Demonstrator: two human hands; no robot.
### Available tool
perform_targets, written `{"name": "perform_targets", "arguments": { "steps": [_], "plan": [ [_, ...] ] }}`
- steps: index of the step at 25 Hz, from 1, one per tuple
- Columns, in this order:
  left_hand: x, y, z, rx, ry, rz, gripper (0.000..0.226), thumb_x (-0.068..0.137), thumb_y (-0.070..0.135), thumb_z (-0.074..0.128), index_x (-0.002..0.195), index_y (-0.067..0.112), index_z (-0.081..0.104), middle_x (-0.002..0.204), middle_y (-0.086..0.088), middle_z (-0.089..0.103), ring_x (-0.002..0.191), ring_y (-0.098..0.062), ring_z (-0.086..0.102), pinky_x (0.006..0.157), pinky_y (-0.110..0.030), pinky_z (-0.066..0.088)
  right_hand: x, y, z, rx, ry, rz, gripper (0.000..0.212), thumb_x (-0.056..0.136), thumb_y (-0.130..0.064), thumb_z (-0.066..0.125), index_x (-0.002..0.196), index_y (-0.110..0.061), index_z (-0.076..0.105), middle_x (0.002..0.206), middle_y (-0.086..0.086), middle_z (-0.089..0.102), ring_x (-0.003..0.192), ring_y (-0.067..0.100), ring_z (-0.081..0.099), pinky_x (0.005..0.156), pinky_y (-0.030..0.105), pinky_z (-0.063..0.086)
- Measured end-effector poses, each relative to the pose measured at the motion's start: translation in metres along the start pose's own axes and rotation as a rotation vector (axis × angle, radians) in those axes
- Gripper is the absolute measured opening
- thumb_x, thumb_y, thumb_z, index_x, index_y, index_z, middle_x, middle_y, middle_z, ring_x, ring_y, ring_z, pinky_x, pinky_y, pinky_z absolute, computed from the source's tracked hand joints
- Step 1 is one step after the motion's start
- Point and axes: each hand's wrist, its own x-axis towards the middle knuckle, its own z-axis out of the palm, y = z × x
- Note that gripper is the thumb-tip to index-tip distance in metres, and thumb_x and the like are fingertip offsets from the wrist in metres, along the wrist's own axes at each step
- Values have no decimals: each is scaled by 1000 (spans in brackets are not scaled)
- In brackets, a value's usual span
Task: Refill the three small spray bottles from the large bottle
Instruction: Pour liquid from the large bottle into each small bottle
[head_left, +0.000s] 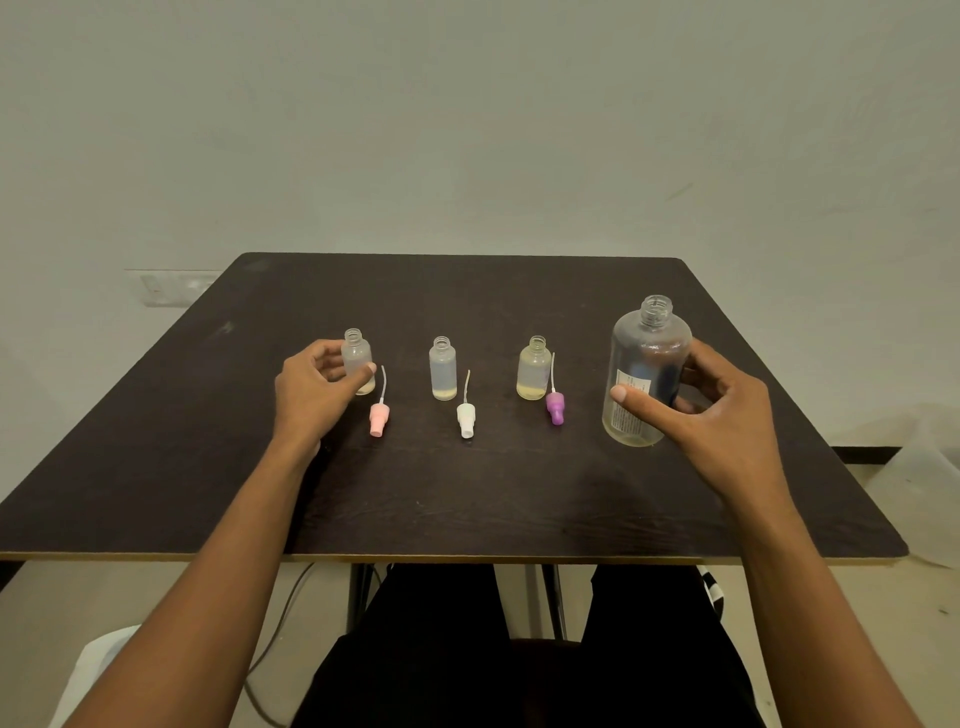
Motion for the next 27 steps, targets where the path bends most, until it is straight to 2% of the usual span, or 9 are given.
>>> {"name": "perform_targets", "arguments": {
  "steps": [4,10,12,15,18,20,23,25,27],
  "plan": [
    [0,-2,1,-13,1,-10,31,81,21,90,106,32,74,101,15,79,93,4,75,88,-24,59,-2,1,-2,1,14,14,85,69,-57,85,145,-28,62,136,-7,70,125,16,66,108,42,57],
    [0,-2,0,3,0,-15,36,83,23,90,114,29,74,104,15,78,97,5,74,96,-32,60,-4,4,-3,22,22,33,86,68,-57,85,145,-28,62,136,-7,70,126,16,66,107,41,56],
    [-1,-1,0,13,-8,-15,45,82,25,91,122,29,71,108,15,77,99,4,73,99,-34,60,-4,4,-3,27,19,33,87,67,-58,85,145,-28,62,135,-7,70,125,15,66,106,38,57],
    [-2,4,-3,-1,-4,-16,78,81,33,92,148,26,53,136,7,68,124,-7,65,111,-38,53,-3,4,-2,30,14,36,88,66,-59,84,146,-27,61,134,-8,70,124,14,66,105,37,57],
    [-5,21,-6,72,46,62,97,80,54,88,158,36,33,163,10,44,149,-17,43,120,-37,38,-3,5,-3,34,11,33,90,65,-61,84,146,-28,61,134,-9,70,124,13,66,105,36,57],
    [-9,37,-8,103,56,152,100,77,67,82,158,42,29,167,14,35,151,-9,34,119,-33,31,-3,5,-4,31,12,35,90,66,-59,85,147,-28,60,135,-8,70,125,14,66,106,39,57],
    [-19,64,-4,77,43,218,94,79,68,80,157,46,31,165,22,32,143,1,28,120,-34,31,-2,7,-5,35,24,38,88,67,-58,86,147,-28,60,135,-8,70,125,14,66,106,40,57],
    [-28,83,1,50,28,279,89,82,64,79,156,45,35,159,29,34,143,8,30,121,-30,32,-2,8,-7,42,29,41,87,68,-57,86,146,-30,61,132,-13,70,122,10,67,104,33,57],
    [-40,102,11,3,-24,382,85,85,58,80,157,39,38,160,26,39,147,9,34,122,-27,32,-2,9,-9,54,30,38,87,66,-61,85,145,-33,61,125,-23,68,117,2,66,97,19,56]
  ]
}}
